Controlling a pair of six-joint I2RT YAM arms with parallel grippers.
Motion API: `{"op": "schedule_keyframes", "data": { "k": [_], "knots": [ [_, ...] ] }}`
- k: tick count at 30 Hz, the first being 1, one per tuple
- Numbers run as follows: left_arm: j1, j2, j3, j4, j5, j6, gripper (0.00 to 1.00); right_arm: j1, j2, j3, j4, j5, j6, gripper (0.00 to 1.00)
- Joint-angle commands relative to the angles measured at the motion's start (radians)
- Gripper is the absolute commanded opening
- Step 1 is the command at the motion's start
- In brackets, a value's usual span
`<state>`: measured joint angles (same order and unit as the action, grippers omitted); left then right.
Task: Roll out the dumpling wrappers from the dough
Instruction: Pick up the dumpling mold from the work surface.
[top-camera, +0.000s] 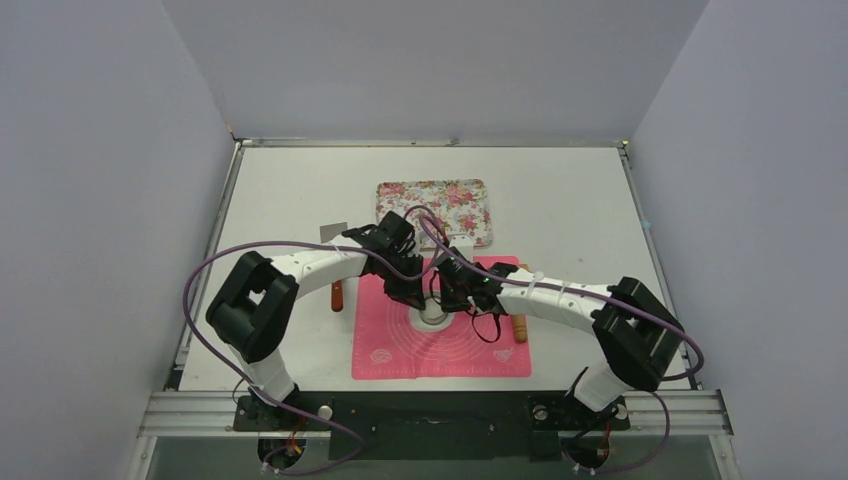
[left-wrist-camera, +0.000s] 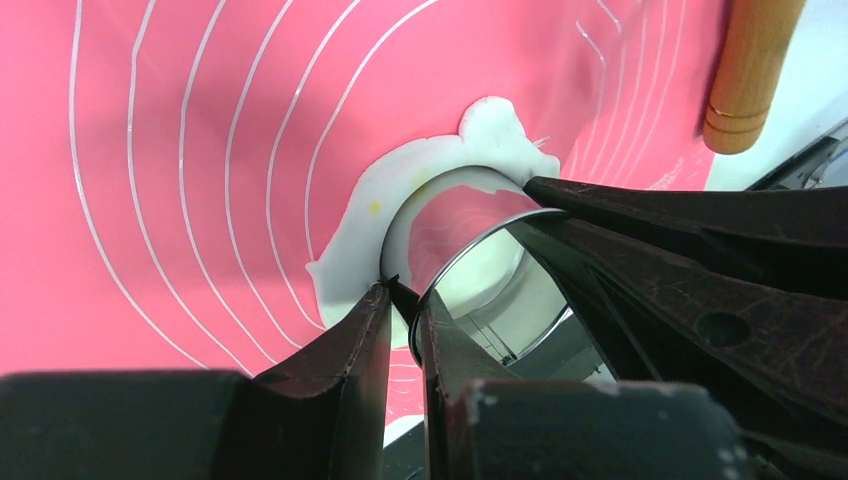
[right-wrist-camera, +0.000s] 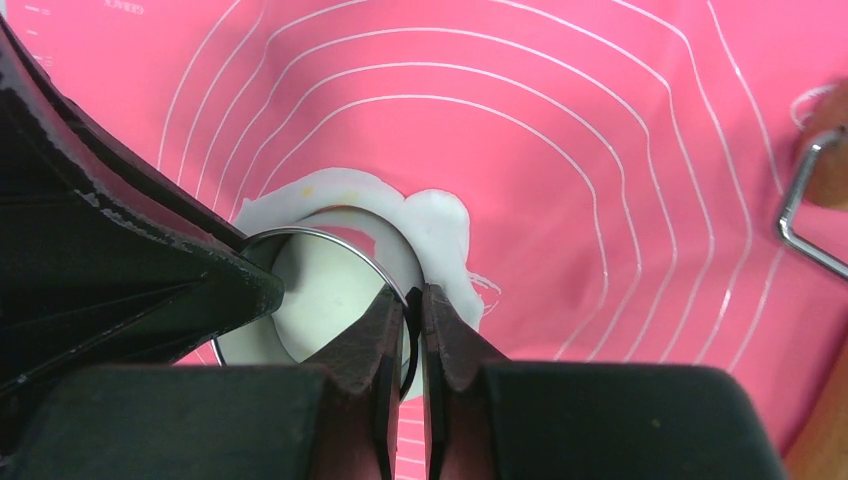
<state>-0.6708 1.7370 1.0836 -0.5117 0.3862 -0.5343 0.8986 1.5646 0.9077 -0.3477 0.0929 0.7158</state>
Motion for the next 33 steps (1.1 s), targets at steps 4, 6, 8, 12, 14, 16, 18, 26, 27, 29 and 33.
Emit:
{"op": "schedule_keyframes", "data": {
  "k": [4, 6, 8, 12, 14, 16, 18, 26, 27, 29, 33],
  "knots": [
    [-0.023, -0.03, 0.064, -0.052, 0.079, 0.076, 0.0, 0.024, -0.129, 0.048, -0.027, 0.024, -0.018, 0.0],
    [-0.02, -0.037, 0.065, -0.058, 0.082, 0.079, 0.0, 0.025, -0.142, 0.044, -0.031, 0.03, -0.015, 0.0],
    [-0.015, -0.041, 0.066, -0.062, 0.076, 0.081, 0.0, 0.024, -0.144, 0.046, -0.031, 0.032, -0.017, 0.0],
    [-0.004, -0.048, 0.07, -0.065, 0.064, 0.087, 0.0, 0.023, -0.113, 0.062, -0.028, 0.024, -0.023, 0.0],
    [0.003, -0.055, 0.077, -0.07, 0.06, 0.091, 0.0, 0.027, -0.105, 0.073, -0.024, 0.024, -0.026, 0.0],
    [0.012, -0.064, 0.086, -0.08, 0.059, 0.096, 0.0, 0.029, -0.107, 0.084, -0.026, 0.027, -0.03, 0.0],
    [0.024, -0.074, 0.096, -0.091, 0.059, 0.102, 0.0, 0.029, -0.113, 0.092, -0.033, 0.035, -0.035, 0.0],
    [0.051, -0.097, 0.116, -0.114, 0.063, 0.114, 0.0, 0.029, -0.148, 0.108, -0.058, 0.057, -0.045, 0.0],
    [0.051, -0.097, 0.118, -0.114, 0.068, 0.113, 0.0, 0.029, -0.154, 0.111, -0.062, 0.062, -0.048, 0.0],
    [0.05, -0.097, 0.125, -0.112, 0.077, 0.112, 0.0, 0.029, -0.159, 0.115, -0.071, 0.067, -0.05, 0.0],
    [0.048, -0.081, 0.102, -0.068, 0.087, 0.093, 0.0, 0.029, -0.149, 0.11, -0.073, 0.072, -0.051, 0.0]
  ]
}}
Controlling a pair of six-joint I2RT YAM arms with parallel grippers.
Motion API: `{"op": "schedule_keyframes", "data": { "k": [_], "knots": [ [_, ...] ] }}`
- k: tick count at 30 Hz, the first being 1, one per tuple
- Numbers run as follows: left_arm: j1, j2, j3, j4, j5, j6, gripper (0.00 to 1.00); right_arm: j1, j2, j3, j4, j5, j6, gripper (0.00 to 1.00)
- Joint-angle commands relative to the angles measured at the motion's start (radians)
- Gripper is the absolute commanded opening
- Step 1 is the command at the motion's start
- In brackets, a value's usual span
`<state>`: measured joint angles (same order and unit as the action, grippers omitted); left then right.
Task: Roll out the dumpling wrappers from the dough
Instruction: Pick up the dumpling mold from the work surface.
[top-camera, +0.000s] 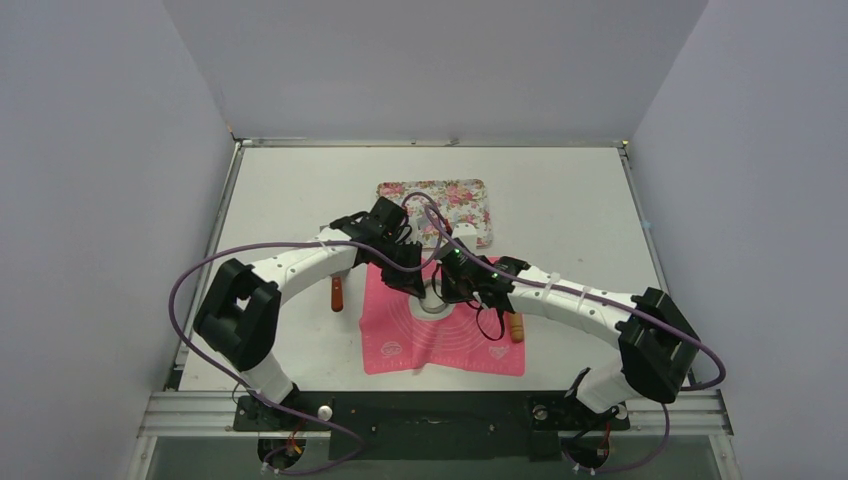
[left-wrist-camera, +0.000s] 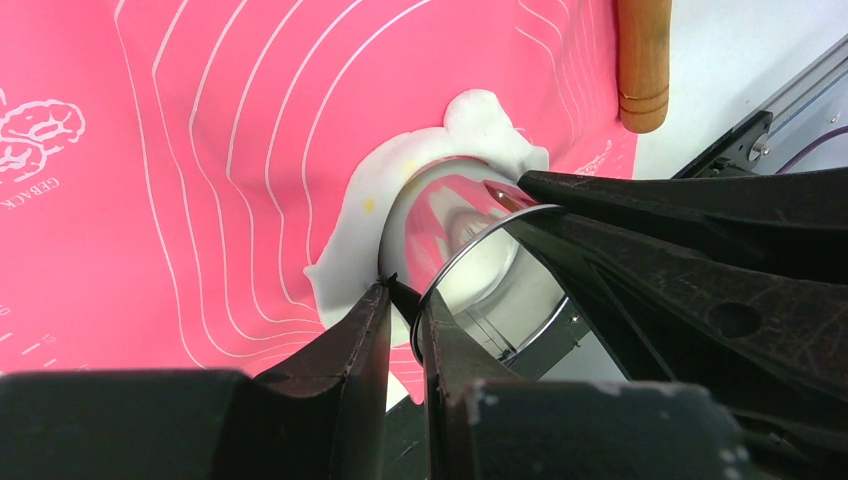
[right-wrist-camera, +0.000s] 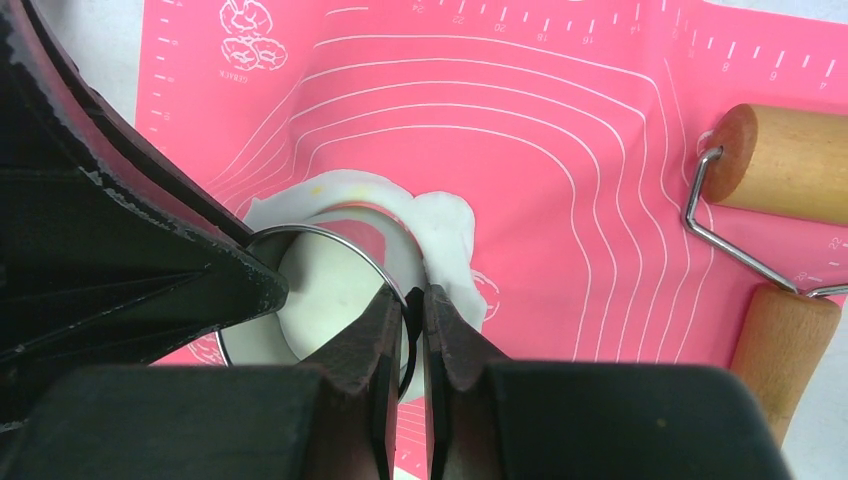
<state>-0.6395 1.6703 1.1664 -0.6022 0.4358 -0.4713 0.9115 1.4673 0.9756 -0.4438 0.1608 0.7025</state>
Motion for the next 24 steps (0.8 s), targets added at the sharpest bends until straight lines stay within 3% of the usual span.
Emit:
{"op": "schedule_keyframes", "data": {
  "k": [1, 6, 15, 24],
  "knots": [
    [0.017, -0.01, -0.003, 0.035, 0.037, 0.027, 0.0, 0.015, -0.043, 0.038, 0.024, 0.0, -0.038, 0.0],
    [0.026, 0.064, -0.064, 0.114, 0.076, 0.013, 0.0, 0.01, 0.007, 0.022, 0.044, -0.015, -0.023, 0.01],
    [0.076, 0.093, -0.137, 0.201, 0.13, -0.012, 0.0, -0.027, -0.06, -0.019, 0.067, -0.032, -0.007, 0.42],
    [0.097, 0.114, -0.155, 0.241, 0.19, -0.043, 0.0, -0.073, -0.204, -0.054, 0.083, -0.068, -0.001, 0.54]
  ]
}}
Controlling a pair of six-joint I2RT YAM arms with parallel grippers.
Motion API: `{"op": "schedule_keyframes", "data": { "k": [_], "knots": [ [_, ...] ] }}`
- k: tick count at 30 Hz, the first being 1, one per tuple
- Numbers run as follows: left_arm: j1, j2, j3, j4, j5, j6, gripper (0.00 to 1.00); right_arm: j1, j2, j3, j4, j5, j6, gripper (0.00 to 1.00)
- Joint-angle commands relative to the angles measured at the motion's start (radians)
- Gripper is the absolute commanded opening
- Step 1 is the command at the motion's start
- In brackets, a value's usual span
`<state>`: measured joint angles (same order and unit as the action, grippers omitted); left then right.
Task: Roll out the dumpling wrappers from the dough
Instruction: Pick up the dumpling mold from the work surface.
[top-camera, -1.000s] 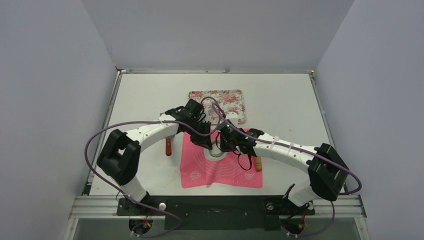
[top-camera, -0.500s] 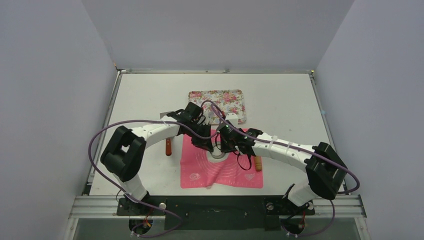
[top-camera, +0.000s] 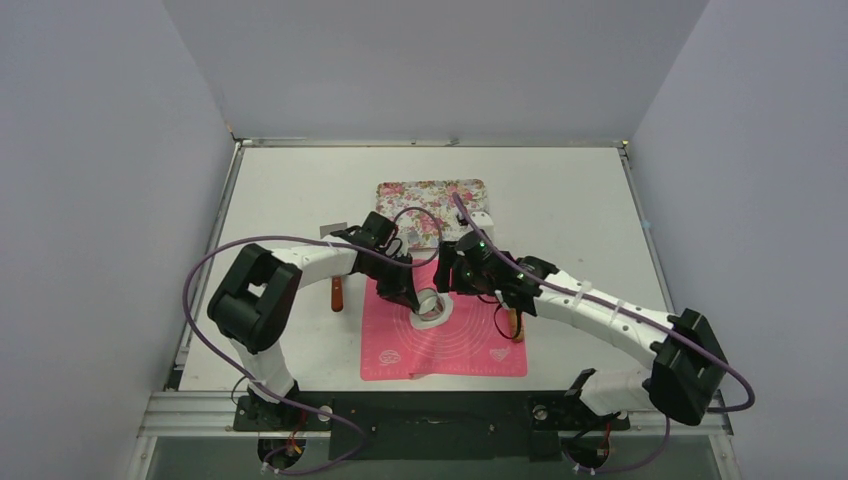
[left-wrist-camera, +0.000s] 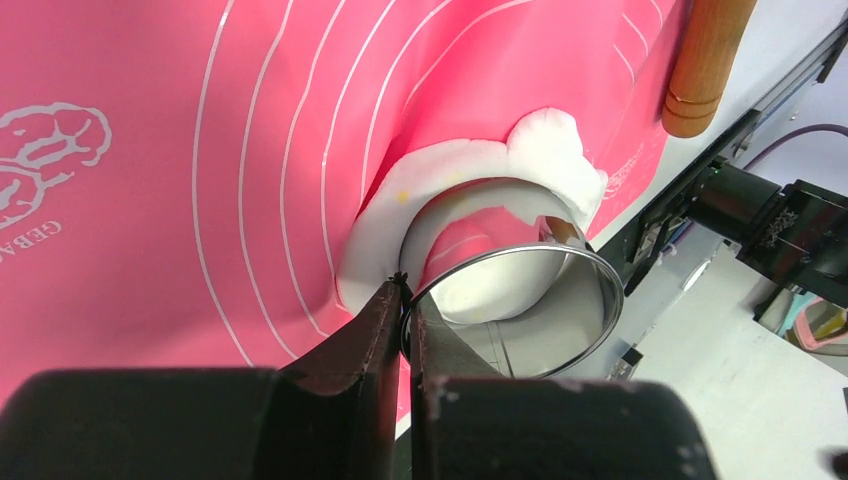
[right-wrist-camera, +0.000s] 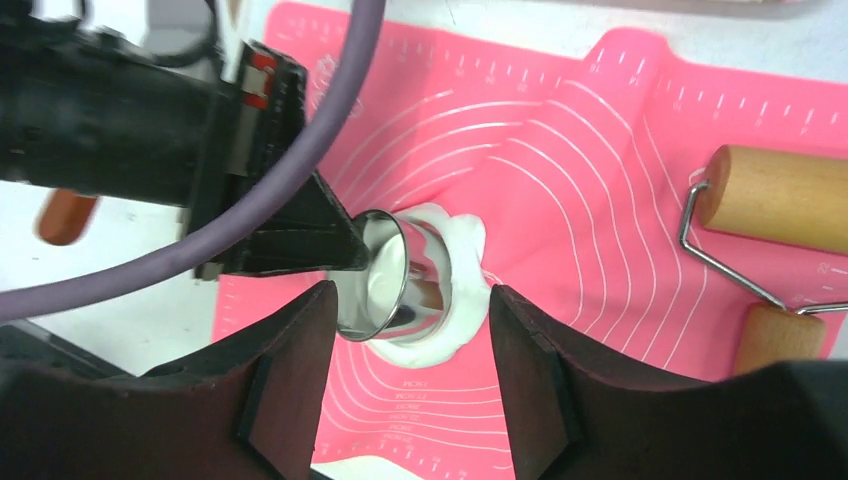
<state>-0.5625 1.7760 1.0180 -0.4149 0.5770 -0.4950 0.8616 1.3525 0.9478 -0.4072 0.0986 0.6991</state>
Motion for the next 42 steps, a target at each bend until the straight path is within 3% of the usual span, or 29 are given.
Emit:
{"op": "schedule_keyframes", "data": {
  "k": [1, 7, 20, 42],
  "knots": [
    [0.024, 0.005, -0.007, 0.058, 0.065, -0.026, 0.0, -0.041, -0.122, -0.042, 0.053, -0.002, 0.007, 0.54],
    [0.038, -0.025, -0.004, 0.061, 0.071, -0.018, 0.0, -0.114, -0.218, -0.252, 0.134, -0.029, 0.085, 0.48],
    [0.038, -0.072, 0.0, 0.042, 0.053, 0.01, 0.0, -0.122, -0.027, -0.404, 0.34, -0.09, 0.124, 0.43],
    [0.039, -0.11, 0.079, -0.038, 0.035, 0.136, 0.0, -0.16, -0.018, -0.402, 0.184, 0.028, 0.085, 0.43]
  ]
}}
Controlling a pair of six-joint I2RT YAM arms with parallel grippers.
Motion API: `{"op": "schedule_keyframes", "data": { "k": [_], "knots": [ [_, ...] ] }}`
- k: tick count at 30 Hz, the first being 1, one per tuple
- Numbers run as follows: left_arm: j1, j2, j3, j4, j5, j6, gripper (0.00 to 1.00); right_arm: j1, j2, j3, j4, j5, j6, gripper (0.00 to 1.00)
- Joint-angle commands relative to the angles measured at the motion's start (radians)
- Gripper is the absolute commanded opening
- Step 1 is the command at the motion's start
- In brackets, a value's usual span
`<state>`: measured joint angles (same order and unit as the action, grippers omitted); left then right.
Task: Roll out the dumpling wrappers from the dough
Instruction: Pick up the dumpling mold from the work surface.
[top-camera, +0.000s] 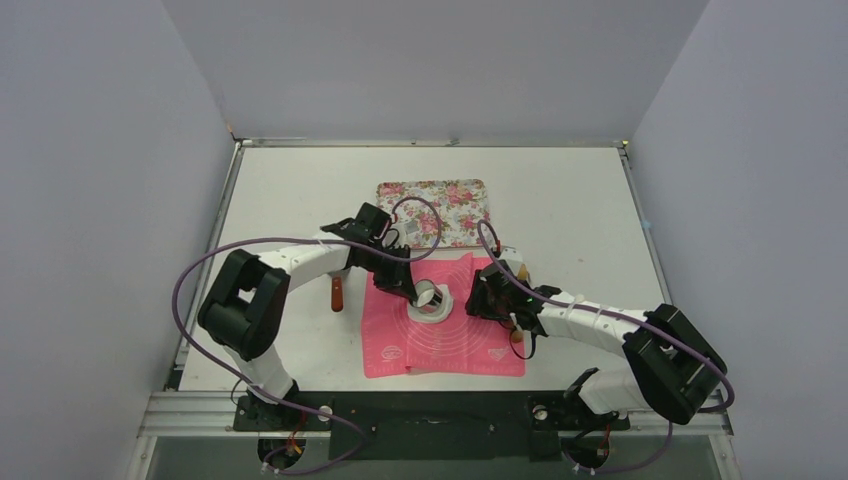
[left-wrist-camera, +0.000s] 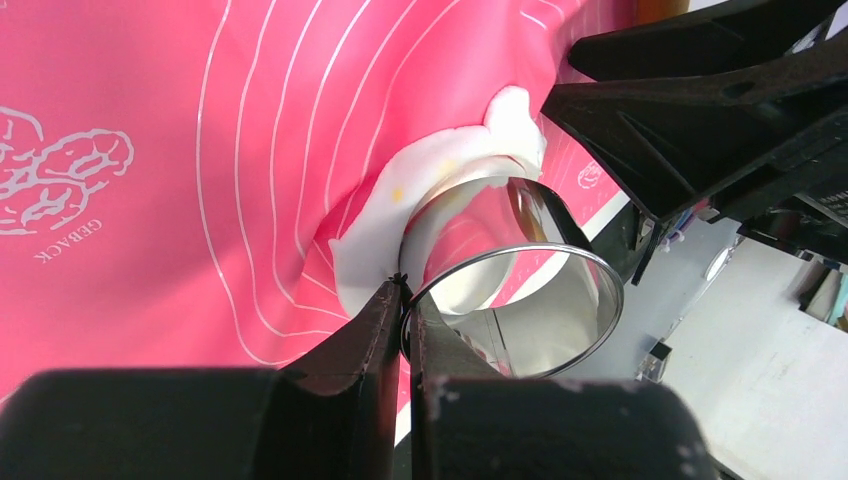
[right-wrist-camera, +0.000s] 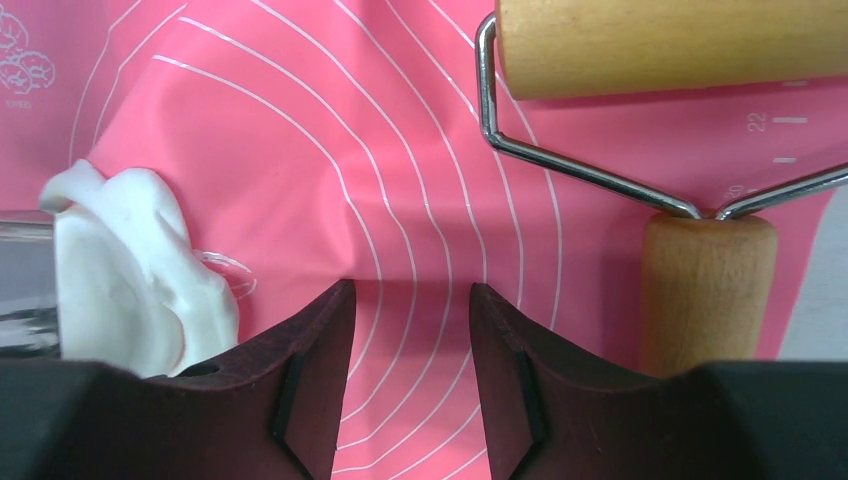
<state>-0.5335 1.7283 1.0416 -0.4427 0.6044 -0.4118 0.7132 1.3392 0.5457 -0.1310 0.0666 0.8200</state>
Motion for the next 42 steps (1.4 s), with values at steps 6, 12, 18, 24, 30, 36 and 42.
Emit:
{"op": "schedule_keyframes", "data": {
  "k": [6, 12, 18, 24, 30, 36, 42],
  "knots": [
    [0.01, -0.067, 0.052, -0.039, 0.011, 0.089, 0.0, -0.012, 0.006, 0.011, -0.097, 0.054, -0.045, 0.44],
    [0.03, -0.088, 0.045, -0.005, 0.072, 0.089, 0.0, -0.012, 0.009, 0.009, -0.099, 0.054, -0.048, 0.45],
    [0.045, -0.107, 0.068, 0.008, 0.099, 0.078, 0.0, -0.013, 0.013, 0.005, -0.099, 0.052, -0.05, 0.45],
    [0.074, -0.115, 0.07, -0.014, 0.089, 0.104, 0.0, -0.012, 0.016, 0.002, -0.1, 0.053, -0.053, 0.45],
    [0.109, -0.111, 0.112, -0.038, 0.071, 0.118, 0.0, -0.011, 0.009, 0.008, -0.1, 0.046, -0.061, 0.45],
    [0.166, -0.053, 0.246, -0.113, -0.161, 0.276, 0.0, 0.004, -0.032, 0.04, -0.105, 0.038, -0.098, 0.47],
    [0.169, 0.001, 0.253, -0.107, -0.353, 0.393, 0.0, 0.044, -0.127, 0.095, -0.163, 0.089, -0.138, 0.5]
  ]
}}
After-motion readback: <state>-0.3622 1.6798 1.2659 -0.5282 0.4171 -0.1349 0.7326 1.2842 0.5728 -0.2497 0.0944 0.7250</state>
